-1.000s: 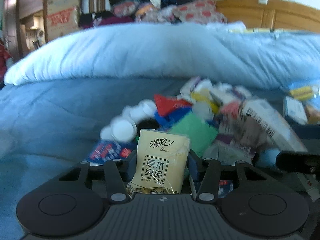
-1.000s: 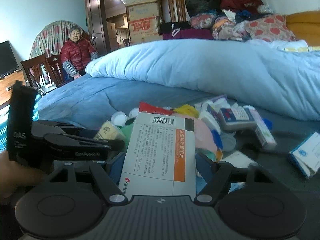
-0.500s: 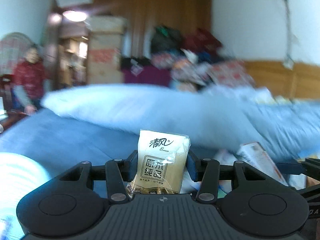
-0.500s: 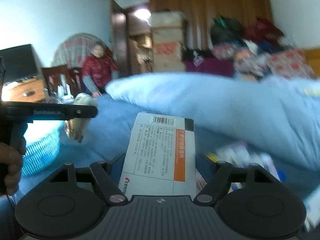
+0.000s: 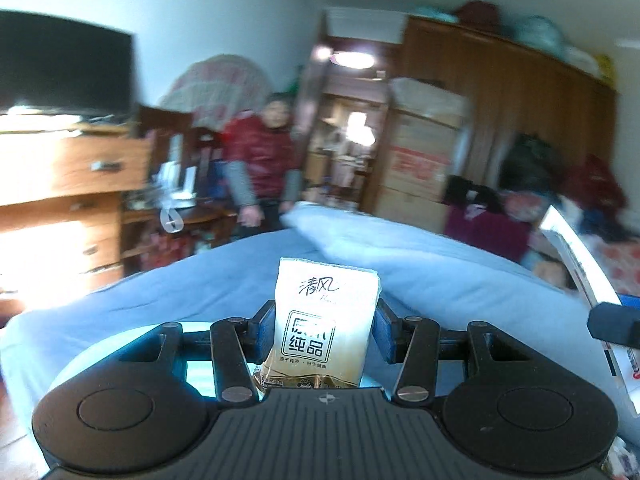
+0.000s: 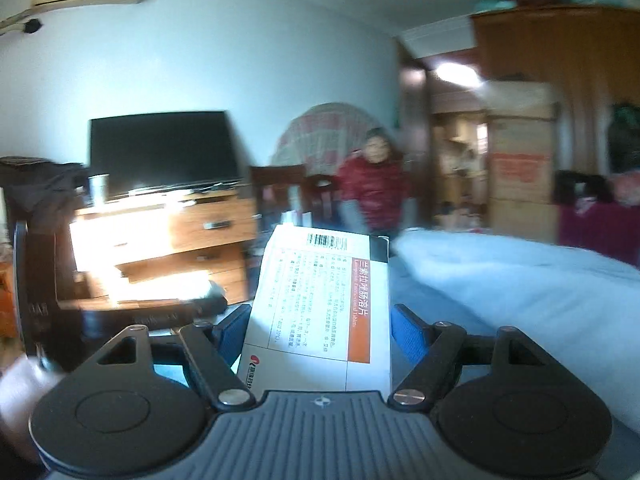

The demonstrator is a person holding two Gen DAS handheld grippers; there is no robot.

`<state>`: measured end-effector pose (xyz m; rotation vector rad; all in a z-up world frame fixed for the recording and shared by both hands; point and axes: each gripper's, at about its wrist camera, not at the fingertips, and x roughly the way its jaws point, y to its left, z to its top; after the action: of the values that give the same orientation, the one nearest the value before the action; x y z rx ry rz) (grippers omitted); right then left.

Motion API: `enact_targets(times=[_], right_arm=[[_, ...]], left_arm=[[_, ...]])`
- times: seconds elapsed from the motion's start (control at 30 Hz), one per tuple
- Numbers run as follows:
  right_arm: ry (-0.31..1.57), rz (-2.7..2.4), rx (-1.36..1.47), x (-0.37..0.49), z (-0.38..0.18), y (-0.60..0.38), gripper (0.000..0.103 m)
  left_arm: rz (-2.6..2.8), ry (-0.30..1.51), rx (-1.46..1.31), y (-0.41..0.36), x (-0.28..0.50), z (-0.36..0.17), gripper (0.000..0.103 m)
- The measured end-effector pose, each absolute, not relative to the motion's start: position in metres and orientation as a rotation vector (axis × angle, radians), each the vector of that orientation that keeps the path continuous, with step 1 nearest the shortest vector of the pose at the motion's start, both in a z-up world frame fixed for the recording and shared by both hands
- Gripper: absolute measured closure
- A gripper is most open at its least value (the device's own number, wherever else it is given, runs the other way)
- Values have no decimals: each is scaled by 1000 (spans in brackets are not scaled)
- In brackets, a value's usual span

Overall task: Organize objects
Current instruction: 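Carry the tissue pack and medicine box over the blue basket and open both tools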

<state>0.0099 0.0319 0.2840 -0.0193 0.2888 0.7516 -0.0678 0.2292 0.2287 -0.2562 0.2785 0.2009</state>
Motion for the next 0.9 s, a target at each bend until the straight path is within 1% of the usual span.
enact_targets(times=[0.17, 0.4, 0.77, 0.87, 0.9], right_arm=[[355, 820, -49, 22, 285, 90, 26], [402, 857, -98, 21, 273, 144, 26], [434, 853, -109, 32, 255, 161, 26], [442, 861, -112, 34, 251, 166, 26], [444, 864, -113, 36, 250, 166, 26]], left_arm=[[259, 316, -315, 273, -81, 221, 54], [267, 357, -342, 292, -76, 208, 54], [276, 373, -344, 295, -71, 196, 53], [284, 378, -337, 294, -72, 194, 52], [289, 378, -335, 294, -73, 193, 50]])
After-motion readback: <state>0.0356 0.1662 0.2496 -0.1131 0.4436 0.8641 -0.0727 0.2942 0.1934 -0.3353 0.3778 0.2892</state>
